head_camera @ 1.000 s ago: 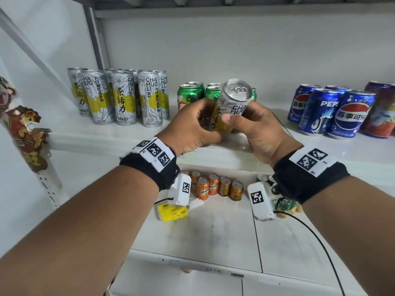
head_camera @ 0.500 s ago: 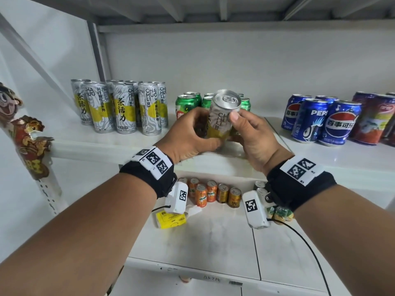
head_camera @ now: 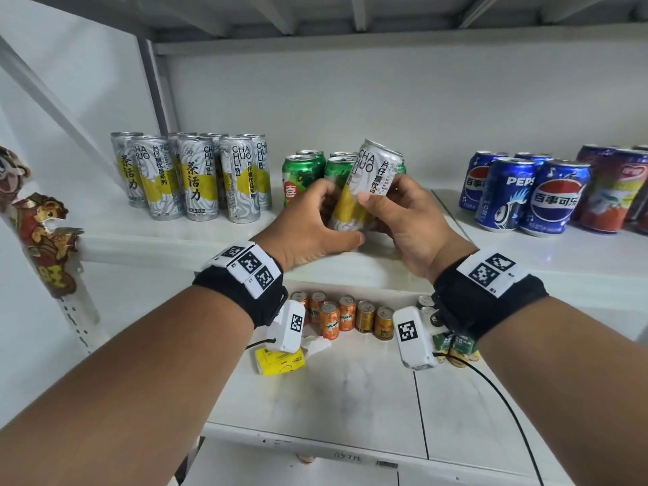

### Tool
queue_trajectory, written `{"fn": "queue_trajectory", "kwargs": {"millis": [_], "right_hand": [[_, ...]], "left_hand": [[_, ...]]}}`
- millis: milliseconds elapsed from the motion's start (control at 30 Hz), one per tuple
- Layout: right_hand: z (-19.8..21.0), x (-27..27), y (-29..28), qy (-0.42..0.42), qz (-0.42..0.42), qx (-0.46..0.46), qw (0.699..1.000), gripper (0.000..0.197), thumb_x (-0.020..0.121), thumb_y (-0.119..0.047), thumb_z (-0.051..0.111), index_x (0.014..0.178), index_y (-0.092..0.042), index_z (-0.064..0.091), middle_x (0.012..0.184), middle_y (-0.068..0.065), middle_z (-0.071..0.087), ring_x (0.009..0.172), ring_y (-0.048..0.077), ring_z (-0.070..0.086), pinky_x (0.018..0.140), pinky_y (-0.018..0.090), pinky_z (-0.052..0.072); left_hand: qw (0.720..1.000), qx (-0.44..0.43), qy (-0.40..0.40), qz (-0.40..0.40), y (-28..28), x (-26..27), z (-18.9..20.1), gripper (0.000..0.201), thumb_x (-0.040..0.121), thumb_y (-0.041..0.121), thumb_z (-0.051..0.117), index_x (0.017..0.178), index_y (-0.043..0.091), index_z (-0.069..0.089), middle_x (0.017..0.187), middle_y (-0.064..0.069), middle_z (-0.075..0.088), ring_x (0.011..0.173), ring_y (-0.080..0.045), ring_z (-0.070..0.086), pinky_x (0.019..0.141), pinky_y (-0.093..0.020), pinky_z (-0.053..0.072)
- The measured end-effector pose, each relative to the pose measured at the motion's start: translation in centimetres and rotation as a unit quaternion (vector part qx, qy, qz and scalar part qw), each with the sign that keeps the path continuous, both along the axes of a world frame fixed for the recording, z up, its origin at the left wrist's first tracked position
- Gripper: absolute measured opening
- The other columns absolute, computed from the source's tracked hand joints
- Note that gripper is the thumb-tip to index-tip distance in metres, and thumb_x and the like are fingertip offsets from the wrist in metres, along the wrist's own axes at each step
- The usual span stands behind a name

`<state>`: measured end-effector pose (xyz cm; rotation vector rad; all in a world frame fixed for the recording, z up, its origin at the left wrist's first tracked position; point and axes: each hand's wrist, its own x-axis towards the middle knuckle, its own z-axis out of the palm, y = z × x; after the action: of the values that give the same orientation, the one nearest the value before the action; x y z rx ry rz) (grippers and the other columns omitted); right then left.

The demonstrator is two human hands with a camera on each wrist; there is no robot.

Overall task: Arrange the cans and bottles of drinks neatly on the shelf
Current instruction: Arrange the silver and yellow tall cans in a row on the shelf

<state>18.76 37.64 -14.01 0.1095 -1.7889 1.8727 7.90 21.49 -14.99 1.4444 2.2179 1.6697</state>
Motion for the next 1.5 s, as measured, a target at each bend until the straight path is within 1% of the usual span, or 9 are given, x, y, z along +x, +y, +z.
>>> {"fn": "queue_trajectory", "kwargs": {"millis": [100, 233, 367, 633, 833, 1067, 1167, 1300, 1500], "right_hand": [[-0.20, -0.28, 0.18, 0.002, -0.007, 0.027, 1.000, 0.028, 0.098, -0.002, 0.066, 0.124, -0.010, 0.064, 0.104, 0.004, 0.077, 0.093, 0.024, 0.071, 0.088, 0.048, 0.057], [-0.20, -0.15, 0.08, 0.007, -0.002, 0.040, 0.999, 0.025, 0.096, -0.009, 0.072, 0.121, -0.010, 0.068, 0.095, -0.003, 0.080, 0.078, 0.009, 0.075, 0.065, 0.021, 0.057], [-0.04, 0.13, -0.25, 0.002, 0.012, 0.003, 1.000, 0.056, 0.083, -0.025, 0.082, 0.130, -0.004, 0.059, 0.115, 0.009, 0.078, 0.102, 0.025, 0.077, 0.079, 0.035, 0.063], [0.09, -0.03, -0.04, -0.040, 0.018, 0.020, 0.999, 0.022, 0.100, -0.013, 0.068, 0.121, -0.011, 0.069, 0.106, 0.008, 0.080, 0.094, 0.026, 0.078, 0.074, 0.036, 0.063], [0.00, 0.07, -0.34, -0.035, -0.001, 0.035, 0.999, 0.054, 0.085, -0.032, 0.084, 0.129, -0.010, 0.061, 0.116, 0.008, 0.078, 0.105, 0.029, 0.076, 0.084, 0.047, 0.065], [0.08, 0.26, -0.46, -0.030, -0.004, 0.029, 0.999, 0.032, 0.097, -0.004, 0.069, 0.129, -0.004, 0.062, 0.110, 0.011, 0.075, 0.098, 0.031, 0.073, 0.094, 0.058, 0.060], [0.12, 0.41, -0.63, -0.029, -0.010, 0.044, 0.999, 0.032, 0.097, -0.001, 0.067, 0.129, -0.001, 0.063, 0.115, 0.018, 0.074, 0.098, 0.031, 0.072, 0.094, 0.056, 0.060], [-0.02, 0.54, -0.55, -0.032, -0.007, 0.041, 0.999, 0.034, 0.095, -0.009, 0.075, 0.127, -0.006, 0.064, 0.112, 0.011, 0.078, 0.093, 0.026, 0.078, 0.070, 0.047, 0.064], [-0.36, 0.53, -0.19, 0.021, -0.005, 0.066, 0.998, 0.041, 0.083, 0.001, 0.083, 0.119, -0.010, 0.066, 0.111, 0.009, 0.078, 0.099, 0.021, 0.075, 0.081, 0.035, 0.063]], "left_hand": [[1.000, 0.015, -0.017, -0.017, -0.13, 0.23, 0.00, 0.076, 0.065, 0.043, 0.094, 0.130, 0.020, 0.061, 0.122, 0.000, 0.076, 0.114, -0.020, 0.075, 0.103, -0.046, 0.061], [0.998, -0.011, -0.035, -0.051, -0.08, 0.63, 0.21, 0.073, 0.075, 0.036, 0.092, 0.139, 0.021, 0.061, 0.123, 0.003, 0.079, 0.116, -0.014, 0.074, 0.100, -0.034, 0.061], [0.998, -0.021, -0.030, -0.044, 0.18, 0.67, 0.13, 0.079, 0.074, 0.032, 0.097, 0.142, 0.022, 0.057, 0.125, 0.005, 0.077, 0.117, -0.012, 0.074, 0.100, -0.036, 0.061], [0.997, 0.009, -0.054, -0.055, -0.39, 0.60, 0.16, 0.087, 0.066, 0.038, 0.097, 0.142, 0.018, 0.058, 0.129, 0.000, 0.076, 0.122, -0.017, 0.072, 0.108, -0.042, 0.057], [0.999, -0.030, -0.013, -0.043, -0.23, 0.39, 0.31, 0.082, 0.069, 0.041, 0.100, 0.140, 0.022, 0.063, 0.126, 0.005, 0.078, 0.120, -0.014, 0.073, 0.109, -0.046, 0.057], [0.999, -0.008, -0.022, -0.028, -0.36, 0.16, 0.05, 0.086, 0.064, 0.039, 0.097, 0.139, 0.018, 0.061, 0.125, 0.001, 0.077, 0.117, -0.016, 0.074, 0.107, -0.044, 0.059], [0.999, -0.017, -0.014, -0.027, -0.35, 0.34, 0.13, 0.083, 0.066, 0.038, 0.096, 0.140, 0.020, 0.061, 0.122, 0.004, 0.078, 0.114, -0.012, 0.075, 0.106, -0.041, 0.059], [0.999, -0.032, -0.007, -0.033, -0.35, 0.48, 0.20, 0.085, 0.065, 0.044, 0.097, 0.138, 0.020, 0.062, 0.122, 0.006, 0.079, 0.115, -0.012, 0.075, 0.106, -0.042, 0.059], [0.999, -0.021, 0.043, -0.003, -0.18, -0.16, -0.02, 0.073, 0.074, 0.026, 0.097, 0.138, 0.027, 0.062, 0.126, 0.008, 0.076, 0.118, -0.012, 0.073, 0.106, -0.045, 0.059]]}}
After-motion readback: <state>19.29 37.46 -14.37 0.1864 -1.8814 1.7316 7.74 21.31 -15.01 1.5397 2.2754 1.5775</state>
